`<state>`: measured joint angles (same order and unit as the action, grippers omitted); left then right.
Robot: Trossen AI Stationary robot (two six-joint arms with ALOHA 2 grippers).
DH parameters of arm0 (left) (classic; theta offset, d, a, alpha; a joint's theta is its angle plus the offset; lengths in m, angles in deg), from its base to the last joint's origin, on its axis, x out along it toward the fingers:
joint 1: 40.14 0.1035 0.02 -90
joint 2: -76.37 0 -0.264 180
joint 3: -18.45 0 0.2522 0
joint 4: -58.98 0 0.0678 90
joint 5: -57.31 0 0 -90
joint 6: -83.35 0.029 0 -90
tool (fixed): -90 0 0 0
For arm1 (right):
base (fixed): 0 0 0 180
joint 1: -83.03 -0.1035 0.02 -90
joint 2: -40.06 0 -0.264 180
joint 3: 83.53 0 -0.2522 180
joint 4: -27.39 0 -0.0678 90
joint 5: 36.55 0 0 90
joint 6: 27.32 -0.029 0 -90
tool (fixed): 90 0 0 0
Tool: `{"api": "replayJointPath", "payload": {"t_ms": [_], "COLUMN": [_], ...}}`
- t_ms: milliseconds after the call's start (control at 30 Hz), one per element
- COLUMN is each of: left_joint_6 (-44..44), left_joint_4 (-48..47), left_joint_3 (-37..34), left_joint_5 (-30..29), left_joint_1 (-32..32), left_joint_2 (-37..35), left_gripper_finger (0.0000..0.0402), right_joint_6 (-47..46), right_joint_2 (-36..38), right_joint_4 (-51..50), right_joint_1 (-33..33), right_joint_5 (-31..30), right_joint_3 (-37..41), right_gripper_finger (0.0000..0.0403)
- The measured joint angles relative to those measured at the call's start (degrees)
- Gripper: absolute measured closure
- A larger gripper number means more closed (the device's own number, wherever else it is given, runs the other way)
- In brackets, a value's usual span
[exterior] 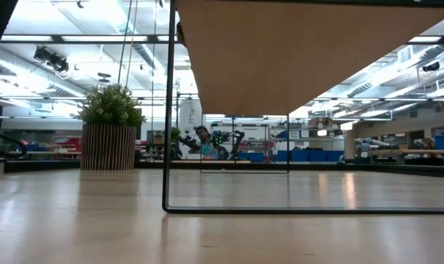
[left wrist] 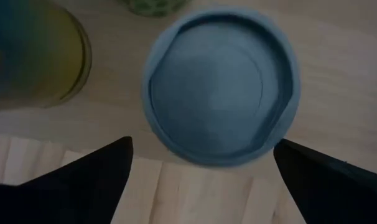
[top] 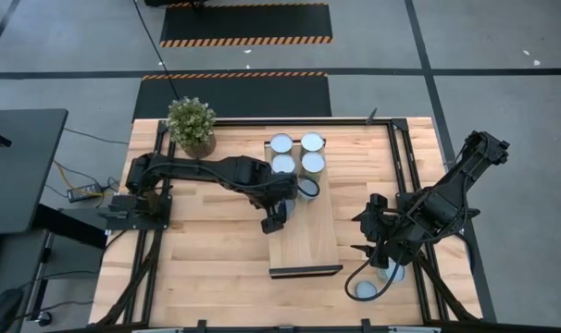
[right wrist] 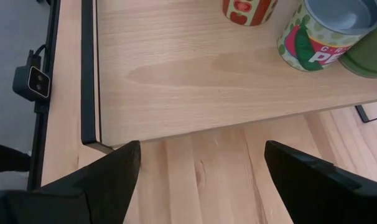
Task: Pick and place cans onto a shelf
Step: Put the canned tomatoes on the shelf
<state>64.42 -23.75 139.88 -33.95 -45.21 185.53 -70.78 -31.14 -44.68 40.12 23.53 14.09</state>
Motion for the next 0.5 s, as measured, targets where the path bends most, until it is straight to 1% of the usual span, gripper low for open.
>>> {"api": "replayJointPath", "payload": {"t_ms": [133,200,367,500], "left_joint_6": [0.0,-0.3,-1.5,-4.9], "left_joint_4": [-1.2,-2.1,-3.0,-1.7], "left_joint_3": [1.2,1.4,1.8,0.9], "left_joint_5": [-0.1,-1.4,-9.4,-13.4], "left_joint_1": [-1.1,-1.8,-3.5,-4.3], "left_joint_2": [-0.1,0.0,0.0,-0.1], "left_gripper_finger": [0.0008,0.0008,0.0008,0.0008], "right_joint_6": [0.1,0.1,0.4,1.0], "right_joint_2": [0.0,0.0,0.0,0.0], "right_joint_4": [0.0,0.0,0.0,0.1], "right_joint_1": [0.0,0.0,0.0,0.0], "right_joint_5": [0.0,0.0,0.0,0.0], "right_joint_3": [0.0,0.0,0.0,0.0], "right_gripper_finger": [0.0053,0.0053,0.0053,0.0053]}}
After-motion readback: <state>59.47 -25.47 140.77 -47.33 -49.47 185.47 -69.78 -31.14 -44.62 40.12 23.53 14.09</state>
